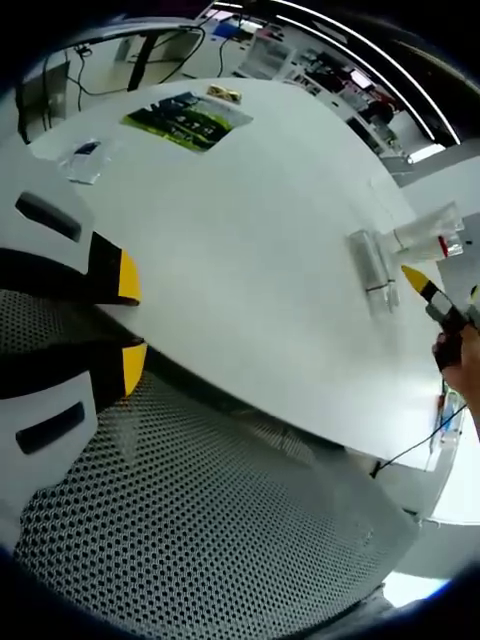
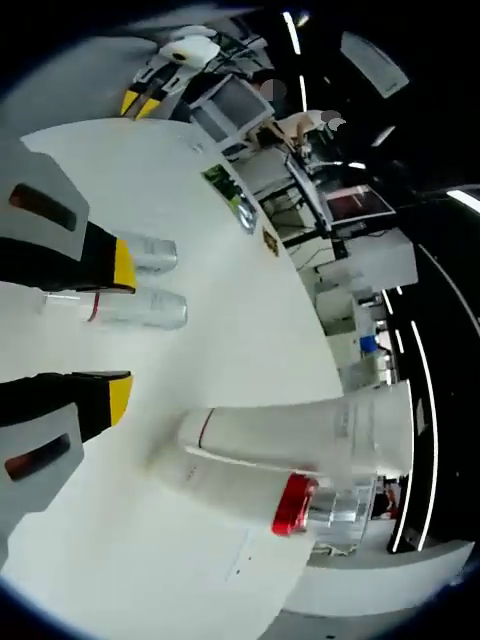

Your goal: Arrange the skincare products in the storage area until every visible bottle or jar stands upright without overlapping.

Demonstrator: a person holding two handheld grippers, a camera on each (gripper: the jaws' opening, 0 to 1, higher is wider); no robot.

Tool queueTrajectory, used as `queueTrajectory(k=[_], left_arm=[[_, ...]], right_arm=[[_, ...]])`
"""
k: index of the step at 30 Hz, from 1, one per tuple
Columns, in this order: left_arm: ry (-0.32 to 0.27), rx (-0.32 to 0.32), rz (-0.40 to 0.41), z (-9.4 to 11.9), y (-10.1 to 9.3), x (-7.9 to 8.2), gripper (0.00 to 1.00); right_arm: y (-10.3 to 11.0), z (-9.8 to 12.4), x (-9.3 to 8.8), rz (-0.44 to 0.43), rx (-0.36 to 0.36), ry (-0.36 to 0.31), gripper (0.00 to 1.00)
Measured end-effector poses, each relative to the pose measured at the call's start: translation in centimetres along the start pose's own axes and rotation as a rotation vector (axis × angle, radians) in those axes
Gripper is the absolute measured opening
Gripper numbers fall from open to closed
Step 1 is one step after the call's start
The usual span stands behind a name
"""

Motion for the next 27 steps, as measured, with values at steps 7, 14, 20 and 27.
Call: queueTrajectory(k=[7,14,20,27], left_arm=[[-0.007,0.013,-0.002,0.1,0.2,0.1,0.09],[-0.011,0.023,-0.002,0.2,0.4,0.2,0.08],[-0.012,0.029,0.0,0.2,0.5,0.2,0.08],[-0.017,0.035,0.001,0.3,0.7,0.3,0.08]], right_arm=[[0.0,-1.3,-1.3,0.084,-0.028,0.129,0.21],[-0.3,-2.0,-1.8,0.093,-0.044,0.184,0.17],[-0.1,-2.6,-2.8,0.147,-0.062,0.262,0.17],[0.2,-2.1,-2.6,0.214,-0.088,0.265,0.15]])
Point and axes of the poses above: the point that each gripper's makers call its tool centre point, and the gripper's own axes: z roughly backward along the fingers, y roughly to its left, x roughly out of its top, the point moved 1 cm from there along z, roughly backward along the fingers, and after that the axes turned 4 degrees about -y, right-handed, at the moved point
